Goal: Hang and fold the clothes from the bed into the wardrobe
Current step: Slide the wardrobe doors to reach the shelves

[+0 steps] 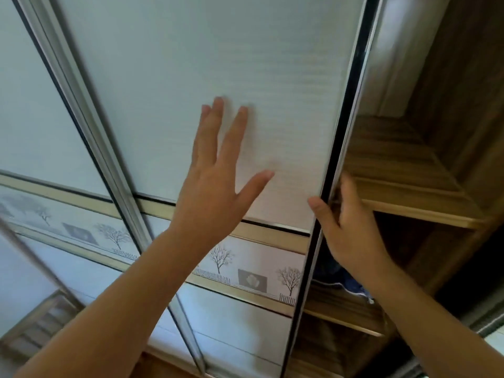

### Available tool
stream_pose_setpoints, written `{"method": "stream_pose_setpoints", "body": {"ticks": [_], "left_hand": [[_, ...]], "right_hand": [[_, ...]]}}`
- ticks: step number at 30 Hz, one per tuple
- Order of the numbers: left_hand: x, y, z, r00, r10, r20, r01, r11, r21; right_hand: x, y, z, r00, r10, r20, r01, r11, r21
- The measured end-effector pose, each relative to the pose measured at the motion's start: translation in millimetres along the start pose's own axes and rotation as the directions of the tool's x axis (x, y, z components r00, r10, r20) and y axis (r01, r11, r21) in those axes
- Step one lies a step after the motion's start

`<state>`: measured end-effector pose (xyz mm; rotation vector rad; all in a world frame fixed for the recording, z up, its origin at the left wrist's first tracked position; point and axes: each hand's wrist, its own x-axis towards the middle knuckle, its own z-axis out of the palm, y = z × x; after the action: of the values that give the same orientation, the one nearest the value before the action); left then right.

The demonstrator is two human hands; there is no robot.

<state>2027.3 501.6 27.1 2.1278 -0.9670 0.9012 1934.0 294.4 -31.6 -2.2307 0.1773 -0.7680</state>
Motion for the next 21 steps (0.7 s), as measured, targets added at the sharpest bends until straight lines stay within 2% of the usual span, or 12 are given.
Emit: {"method": "stream_pose_setpoints", "body": {"ticks": [4, 8, 12, 16, 21], "left_hand": [[64.4, 21.1, -25.8, 0.981, 0.18, -0.07, -0.17, 0.977, 0.129], [103.2, 28.3, -29.0, 0.944, 0.321, -0.073, -0.287, 0.911, 0.296], [114.0, 14.3, -26.4, 0.953, 0.302, -0.013, -0.271, 0.872, 0.408], [109.9, -3.1, -28.6, 0.971, 0.238, -0.034, -0.195, 0.862, 0.467], [104.3, -25.9, -44.3, 0.976, 0.208, -0.063, -0.119, 0.753, 0.647]], "right_hand": [[-22.6, 6.7, 40.5, 0.997, -0.026, 0.07, 0.035, 0.992, -0.125], [-29.6, 9.6, 71.4, 0.992, -0.017, 0.121, 0.027, 0.996, -0.079], [-27.3, 11.1, 98.8, 0.979, -0.035, 0.2, 0.052, 0.995, -0.082], [-18.1, 6.9, 123.1, 0.971, -0.081, 0.224, 0.11, 0.987, -0.121], [-3.4, -5.2, 146.2, 0.945, -0.119, 0.304, 0.152, 0.985, -0.087]]}}
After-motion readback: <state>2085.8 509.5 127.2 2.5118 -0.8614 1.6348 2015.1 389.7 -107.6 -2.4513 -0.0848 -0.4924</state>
